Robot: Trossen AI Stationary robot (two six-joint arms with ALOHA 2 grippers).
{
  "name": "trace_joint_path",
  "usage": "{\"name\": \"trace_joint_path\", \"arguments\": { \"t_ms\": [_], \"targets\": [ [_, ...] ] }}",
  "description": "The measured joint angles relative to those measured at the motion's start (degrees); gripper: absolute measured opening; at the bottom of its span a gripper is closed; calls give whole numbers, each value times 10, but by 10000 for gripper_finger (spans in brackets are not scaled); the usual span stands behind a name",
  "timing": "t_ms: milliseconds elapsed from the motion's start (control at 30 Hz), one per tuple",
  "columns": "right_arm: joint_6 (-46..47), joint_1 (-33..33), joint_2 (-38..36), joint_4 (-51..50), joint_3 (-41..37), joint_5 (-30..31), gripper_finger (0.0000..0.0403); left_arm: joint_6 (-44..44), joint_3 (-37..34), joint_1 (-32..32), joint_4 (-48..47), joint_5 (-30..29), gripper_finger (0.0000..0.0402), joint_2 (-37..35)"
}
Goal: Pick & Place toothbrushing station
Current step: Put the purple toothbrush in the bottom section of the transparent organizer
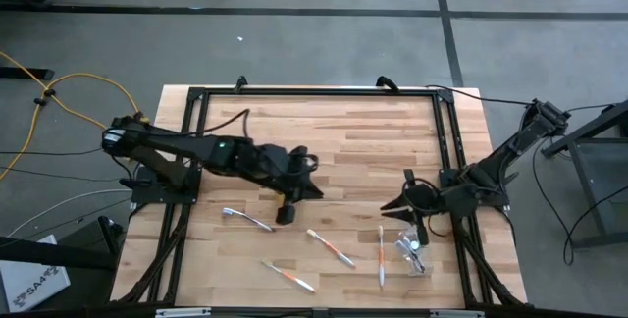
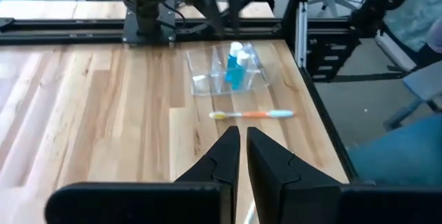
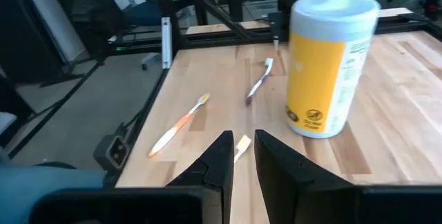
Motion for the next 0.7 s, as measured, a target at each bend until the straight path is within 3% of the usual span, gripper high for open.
{"name": "trace_joint_path", "arguments": {
  "t_ms": [333, 700],
  "targets": [
    [-6, -55, 0, -6, 0, 0, 52, -92, -191, -87, 51, -92, 23, -122],
    [9, -114, 0, -11, 0, -15, 52, -191, -289, -203, -19, -233, 23, -208]
  ]
}}
